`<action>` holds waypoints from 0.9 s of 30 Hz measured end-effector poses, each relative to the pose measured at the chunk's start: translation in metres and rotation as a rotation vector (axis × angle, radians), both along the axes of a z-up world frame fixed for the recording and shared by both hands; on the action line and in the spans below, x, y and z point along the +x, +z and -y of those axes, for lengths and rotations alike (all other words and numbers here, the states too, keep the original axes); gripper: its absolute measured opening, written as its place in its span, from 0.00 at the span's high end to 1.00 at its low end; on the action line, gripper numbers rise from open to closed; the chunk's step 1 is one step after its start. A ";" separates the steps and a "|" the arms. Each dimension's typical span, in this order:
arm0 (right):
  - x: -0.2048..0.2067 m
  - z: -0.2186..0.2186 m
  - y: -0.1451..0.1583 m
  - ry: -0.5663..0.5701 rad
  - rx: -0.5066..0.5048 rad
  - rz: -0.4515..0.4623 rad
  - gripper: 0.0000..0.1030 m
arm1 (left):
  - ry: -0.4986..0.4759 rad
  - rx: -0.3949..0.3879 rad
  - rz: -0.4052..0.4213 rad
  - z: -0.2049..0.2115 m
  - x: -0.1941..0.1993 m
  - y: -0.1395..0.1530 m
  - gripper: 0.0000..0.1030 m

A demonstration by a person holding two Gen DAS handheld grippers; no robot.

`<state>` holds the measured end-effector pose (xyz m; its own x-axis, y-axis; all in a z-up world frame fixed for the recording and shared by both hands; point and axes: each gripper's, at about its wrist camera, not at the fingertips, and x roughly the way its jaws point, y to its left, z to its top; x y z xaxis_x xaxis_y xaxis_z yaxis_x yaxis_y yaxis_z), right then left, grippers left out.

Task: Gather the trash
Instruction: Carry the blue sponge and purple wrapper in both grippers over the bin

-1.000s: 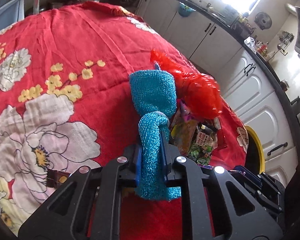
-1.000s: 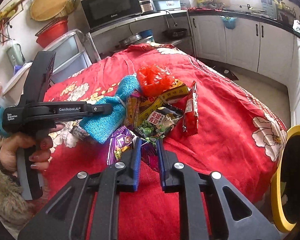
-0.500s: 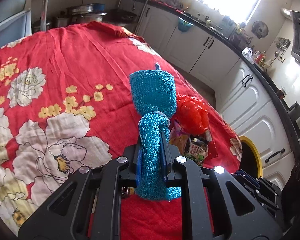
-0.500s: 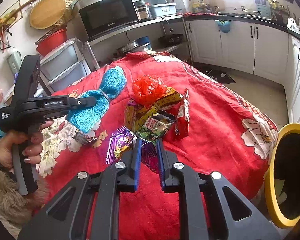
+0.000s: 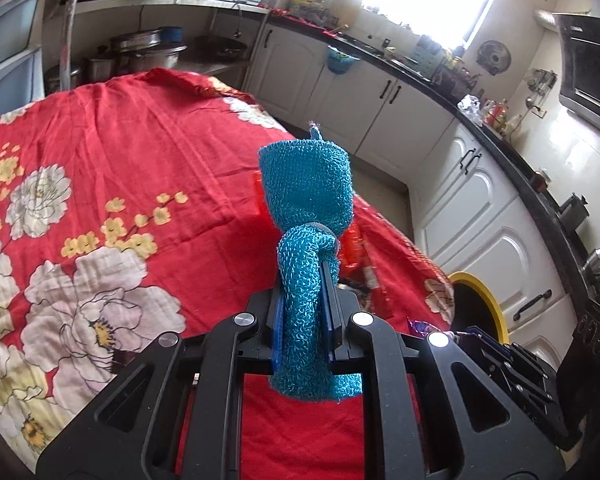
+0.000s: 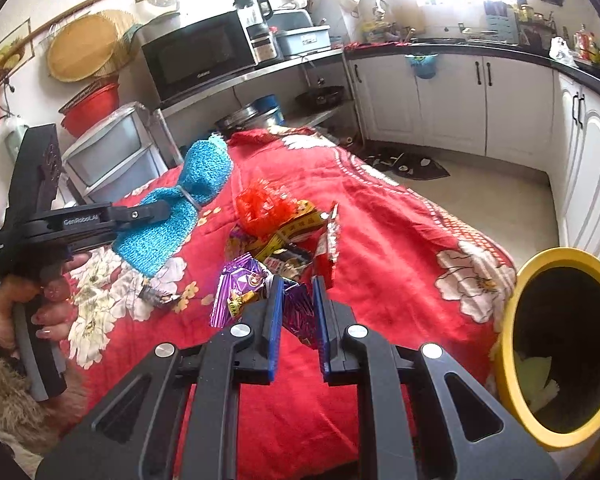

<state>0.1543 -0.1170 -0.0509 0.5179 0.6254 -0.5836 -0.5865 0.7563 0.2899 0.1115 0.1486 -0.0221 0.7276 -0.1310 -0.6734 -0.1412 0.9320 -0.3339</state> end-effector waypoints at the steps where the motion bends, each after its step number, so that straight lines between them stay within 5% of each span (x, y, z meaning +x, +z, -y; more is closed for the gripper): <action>1: 0.001 0.004 0.001 -0.009 0.003 0.003 0.86 | -0.008 0.002 0.004 0.004 0.001 0.002 0.91; 27: 0.004 0.101 0.027 -0.245 0.088 0.054 0.86 | -0.215 0.031 0.063 0.102 0.031 0.023 0.91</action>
<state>0.1587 -0.2184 -0.0242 0.6891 0.5248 -0.4997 -0.4054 0.8508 0.3344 0.1421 0.0465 0.0008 0.7262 -0.2674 -0.6334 0.0822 0.9484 -0.3062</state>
